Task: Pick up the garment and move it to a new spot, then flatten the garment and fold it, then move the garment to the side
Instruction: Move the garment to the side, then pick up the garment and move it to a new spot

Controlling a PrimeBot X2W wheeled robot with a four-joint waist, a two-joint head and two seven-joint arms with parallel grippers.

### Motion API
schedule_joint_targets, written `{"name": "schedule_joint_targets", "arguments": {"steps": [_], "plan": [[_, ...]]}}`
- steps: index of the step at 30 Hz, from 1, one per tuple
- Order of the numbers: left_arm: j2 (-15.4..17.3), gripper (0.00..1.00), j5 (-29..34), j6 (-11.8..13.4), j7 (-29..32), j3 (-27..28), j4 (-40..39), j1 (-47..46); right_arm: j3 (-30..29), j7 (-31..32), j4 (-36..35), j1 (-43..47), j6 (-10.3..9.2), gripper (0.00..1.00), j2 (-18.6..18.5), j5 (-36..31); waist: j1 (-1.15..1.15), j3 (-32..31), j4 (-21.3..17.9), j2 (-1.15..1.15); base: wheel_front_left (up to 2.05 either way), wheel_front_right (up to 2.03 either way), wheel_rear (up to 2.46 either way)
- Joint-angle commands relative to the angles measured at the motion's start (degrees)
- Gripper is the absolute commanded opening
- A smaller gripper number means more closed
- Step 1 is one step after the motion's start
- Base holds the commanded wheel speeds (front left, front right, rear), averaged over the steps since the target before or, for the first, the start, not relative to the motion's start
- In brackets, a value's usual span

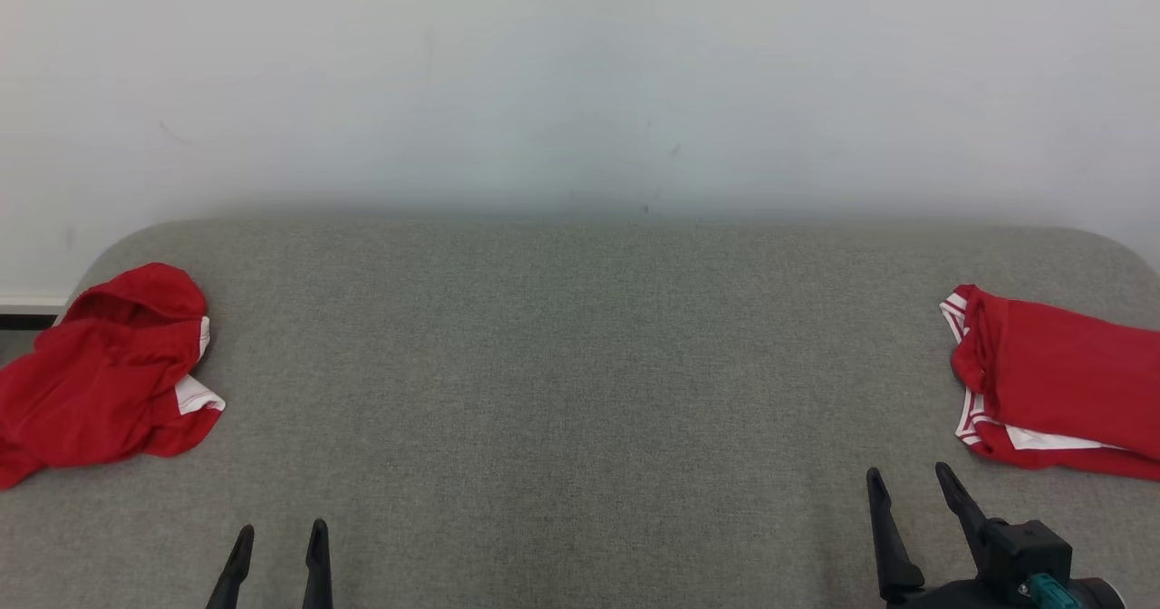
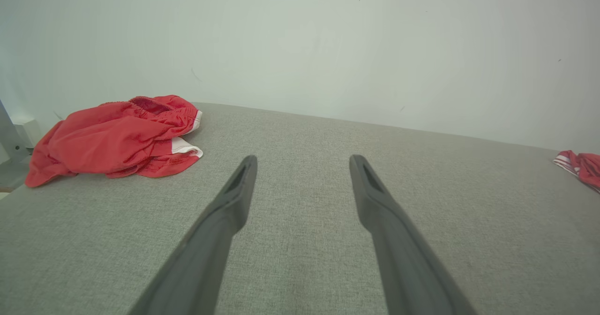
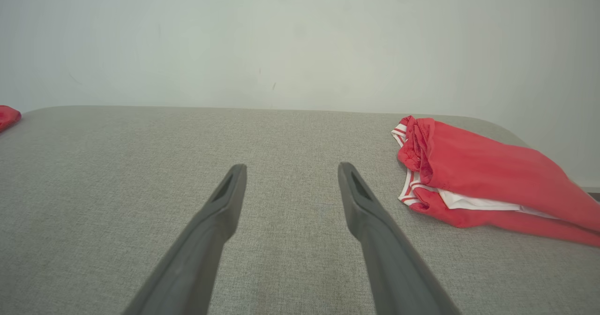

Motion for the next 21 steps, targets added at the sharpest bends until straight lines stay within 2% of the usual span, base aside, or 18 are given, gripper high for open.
{"name": "schedule_joint_targets", "arguments": {"steps": [1,17,21], "plan": [[-0.06,1.0,0.63,-0.04,-0.15,0.05,0.05,0.62,-0.06,-0.25,-0.13,0.79,-0.14,1.0,0.08,0.42,0.0,0.12,-0.06,0.0,0.0,0.0,0.0],[-0.06,1.0,-0.32,-0.35,-0.15,0.69,-0.92,0.34,0.33,-0.6,1.03,-0.16,-0.14,1.0,0.08,1.65,0.0,0.76,0.45,0.0,0.0,0.0,0.0],[-0.05,1.0,0.0,-0.37,-0.15,0.45,-0.99,-0.01,-0.1,-1.52,0.97,0.18,-0.14,1.0,0.09,2.27,0.0,0.82,2.23,0.0,0.0,0.0,0.0]]}}
